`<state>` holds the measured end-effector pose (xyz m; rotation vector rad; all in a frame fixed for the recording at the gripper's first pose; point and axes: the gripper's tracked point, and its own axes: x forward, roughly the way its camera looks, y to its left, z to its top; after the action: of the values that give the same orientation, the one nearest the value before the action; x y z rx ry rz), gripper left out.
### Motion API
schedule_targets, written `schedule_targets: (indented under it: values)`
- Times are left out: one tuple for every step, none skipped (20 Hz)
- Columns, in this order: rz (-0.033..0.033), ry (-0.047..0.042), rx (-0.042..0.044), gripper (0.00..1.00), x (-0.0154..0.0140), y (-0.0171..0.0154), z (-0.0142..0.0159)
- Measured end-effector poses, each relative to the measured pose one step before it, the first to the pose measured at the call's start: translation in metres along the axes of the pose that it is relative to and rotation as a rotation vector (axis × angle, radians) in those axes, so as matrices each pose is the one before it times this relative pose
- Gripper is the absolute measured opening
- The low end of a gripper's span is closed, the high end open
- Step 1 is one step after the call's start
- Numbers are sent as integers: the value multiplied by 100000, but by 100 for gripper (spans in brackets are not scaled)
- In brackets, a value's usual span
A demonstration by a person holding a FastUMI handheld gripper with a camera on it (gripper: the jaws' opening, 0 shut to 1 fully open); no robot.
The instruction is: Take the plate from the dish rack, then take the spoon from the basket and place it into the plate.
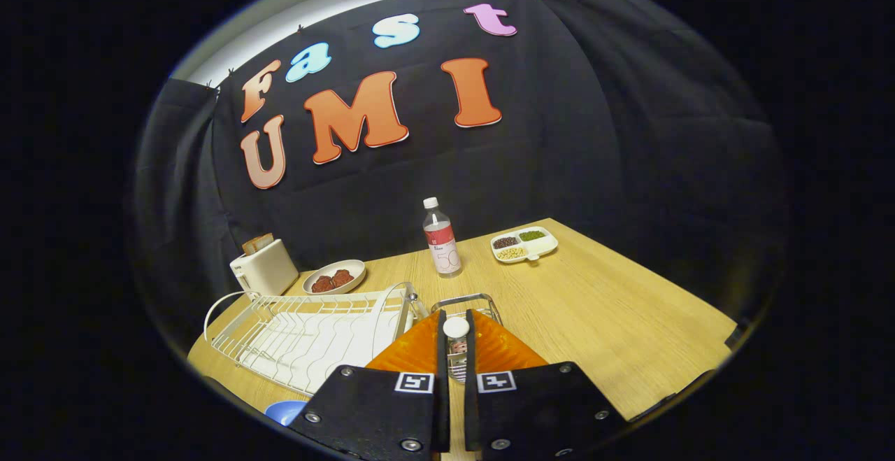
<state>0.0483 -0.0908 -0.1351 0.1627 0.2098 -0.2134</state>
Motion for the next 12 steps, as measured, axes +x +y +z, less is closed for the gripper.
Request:
schedule_targets:
  values:
    - [100,-1526,-1413,8,-868,-31,880]
    - [390,-1407,-909,8,-1003,67,830]
    - [759,-990,-584,8,-954,67,740]
    - [1249,-318,-606,8,-1037,164,516]
    - [1538,-637,-568,8,-1035,289,488]
    - [1480,-626,-182,8,-1015,294,561]
    - [1988,-338,-327,8,-953,529,327]
    - [2361,-640,22,8,-990,586,388]
    - [2548,-344,319,8,-844,692,249]
    - [3056,5,487,8,-966,888,17]
    - [2834,-104,665,8,-736,858,-42]
    - [3274,373,-123,8,-671,1020,-253]
